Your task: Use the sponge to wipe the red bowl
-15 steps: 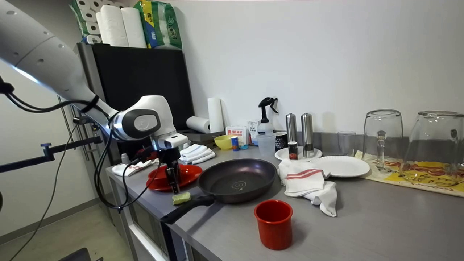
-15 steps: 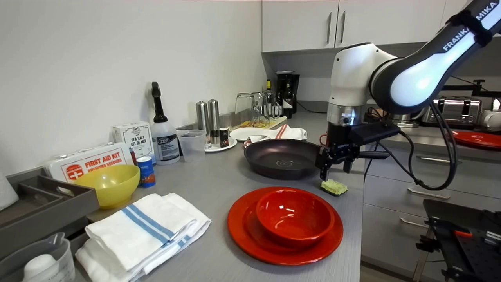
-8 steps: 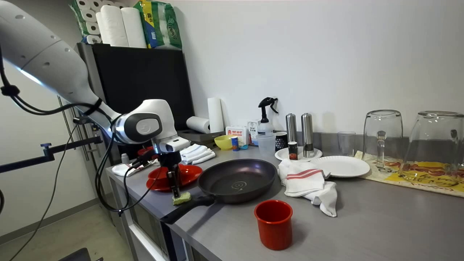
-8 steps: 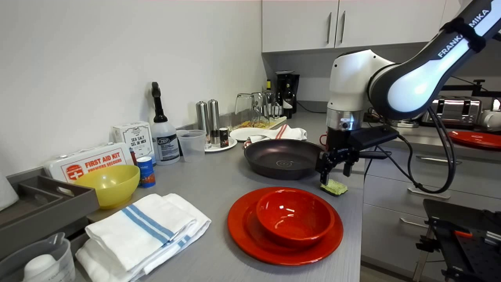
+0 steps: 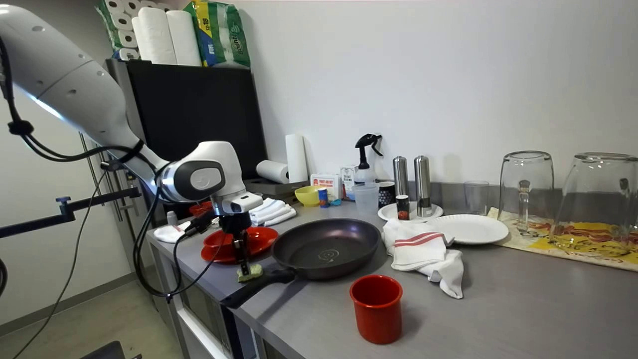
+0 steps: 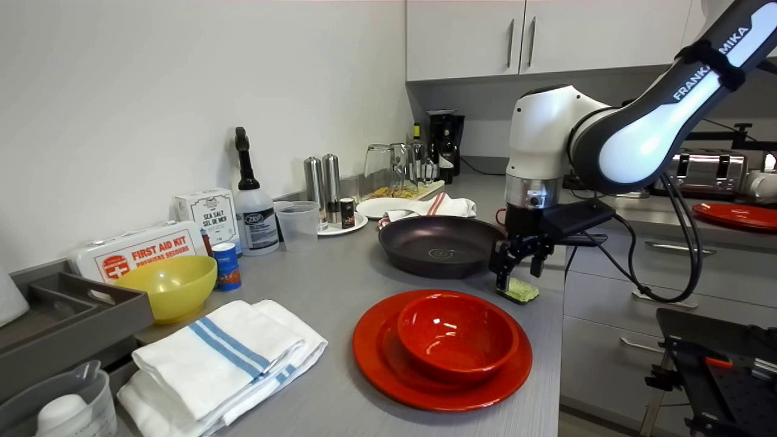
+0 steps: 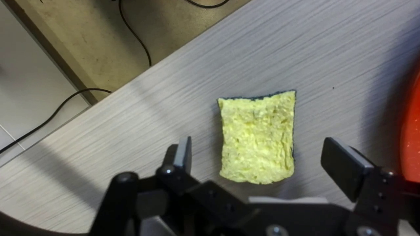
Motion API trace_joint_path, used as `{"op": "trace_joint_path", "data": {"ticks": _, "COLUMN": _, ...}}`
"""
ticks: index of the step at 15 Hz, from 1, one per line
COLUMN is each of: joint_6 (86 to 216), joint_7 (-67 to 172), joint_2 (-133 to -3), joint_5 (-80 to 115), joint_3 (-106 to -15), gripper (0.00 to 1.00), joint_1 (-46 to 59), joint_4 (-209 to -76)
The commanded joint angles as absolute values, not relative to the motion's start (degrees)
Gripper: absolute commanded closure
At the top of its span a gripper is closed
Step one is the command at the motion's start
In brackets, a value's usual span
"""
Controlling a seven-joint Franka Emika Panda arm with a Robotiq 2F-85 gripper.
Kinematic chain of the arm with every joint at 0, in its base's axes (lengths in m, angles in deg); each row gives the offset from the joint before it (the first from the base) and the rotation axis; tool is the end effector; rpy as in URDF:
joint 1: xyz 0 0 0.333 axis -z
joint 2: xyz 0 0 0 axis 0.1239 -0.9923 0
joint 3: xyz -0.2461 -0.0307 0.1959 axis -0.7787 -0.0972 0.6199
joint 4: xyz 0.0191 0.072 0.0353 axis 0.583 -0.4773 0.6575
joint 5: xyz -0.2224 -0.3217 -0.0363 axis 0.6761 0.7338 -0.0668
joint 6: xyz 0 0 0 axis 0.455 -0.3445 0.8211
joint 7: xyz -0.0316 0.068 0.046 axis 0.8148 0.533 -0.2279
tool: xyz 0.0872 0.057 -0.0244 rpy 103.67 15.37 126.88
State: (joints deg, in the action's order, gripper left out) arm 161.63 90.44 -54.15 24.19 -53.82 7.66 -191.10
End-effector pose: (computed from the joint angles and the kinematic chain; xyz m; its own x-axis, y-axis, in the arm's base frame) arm 0.4817 0.0235 0.2821 0.8514 -0.5179 0.0828 -0.5231 -0.8500 0.0624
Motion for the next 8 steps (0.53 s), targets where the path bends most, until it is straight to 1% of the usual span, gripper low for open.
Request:
{"op": "trace_joint_path", "data": {"ticks": 1, "joint_6": 163.11, "joint_7": 89.16, "joint_2": -55.09, "joint_5": 26.43, "joint_3": -55.03, "gripper": 0.00, "joint_1": 6.50, "joint_4": -190.98}}
{"op": "trace_joint_path", "data": {"ticks": 8, "joint_6": 164.10, "joint_7": 88.01, "joint_2": -54.86, "joint_5": 29.26, "joint_3": -56.01, "gripper": 0.00, "joint_1": 6.37, "joint_4": -191.96}}
